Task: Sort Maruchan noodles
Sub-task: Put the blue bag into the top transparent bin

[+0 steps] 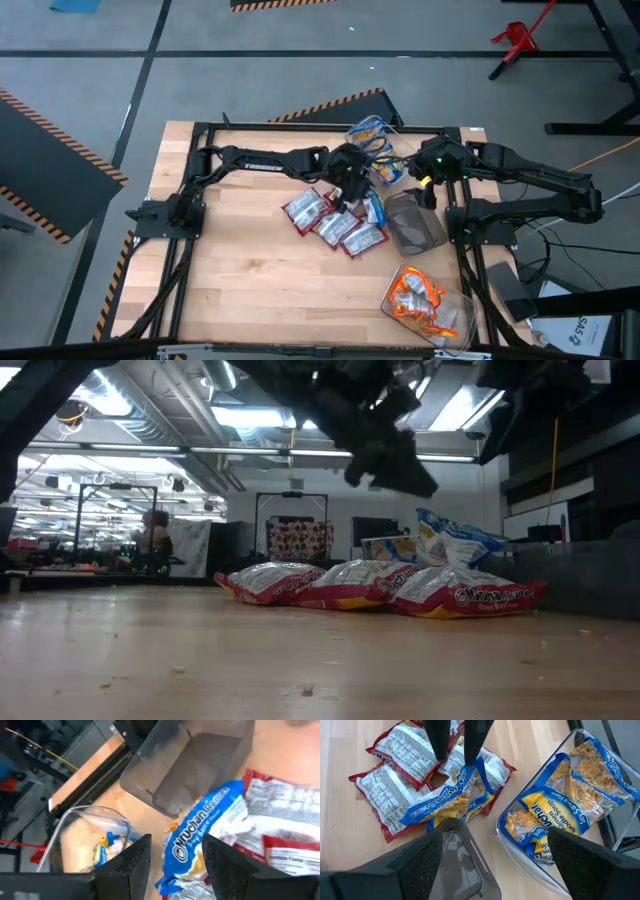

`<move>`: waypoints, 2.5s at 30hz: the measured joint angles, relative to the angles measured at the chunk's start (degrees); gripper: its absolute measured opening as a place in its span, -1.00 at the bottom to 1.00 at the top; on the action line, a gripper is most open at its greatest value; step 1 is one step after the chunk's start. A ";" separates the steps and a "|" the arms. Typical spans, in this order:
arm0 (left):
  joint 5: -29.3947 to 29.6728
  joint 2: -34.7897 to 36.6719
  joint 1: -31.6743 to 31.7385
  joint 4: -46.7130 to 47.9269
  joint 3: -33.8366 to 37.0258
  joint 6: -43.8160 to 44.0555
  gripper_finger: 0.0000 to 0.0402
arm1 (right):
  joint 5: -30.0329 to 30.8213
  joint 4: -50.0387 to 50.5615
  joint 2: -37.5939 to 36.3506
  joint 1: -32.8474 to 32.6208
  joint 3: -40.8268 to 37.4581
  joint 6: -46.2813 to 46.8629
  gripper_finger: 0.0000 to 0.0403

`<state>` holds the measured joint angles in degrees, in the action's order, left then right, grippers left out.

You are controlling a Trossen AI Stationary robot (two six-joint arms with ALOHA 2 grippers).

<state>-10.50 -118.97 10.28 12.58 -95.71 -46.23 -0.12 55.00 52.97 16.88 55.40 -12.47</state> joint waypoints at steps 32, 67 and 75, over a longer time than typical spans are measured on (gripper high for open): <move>1.92 -5.53 0.08 -2.69 -0.04 -5.45 -0.16 | -0.52 -1.84 0.02 0.00 0.04 -0.02 0.71; 31.07 5.59 -6.52 -0.71 -0.02 12.82 -1.00 | 4.91 -2.49 -2.56 0.02 0.07 6.08 0.71; 33.94 6.31 -1.39 -17.03 -0.02 13.23 -1.00 | 16.97 -1.97 -7.09 0.02 0.04 9.81 0.71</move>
<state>23.45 -112.67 8.89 -4.44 -95.72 -33.00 16.85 53.03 45.88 16.91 55.44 -2.66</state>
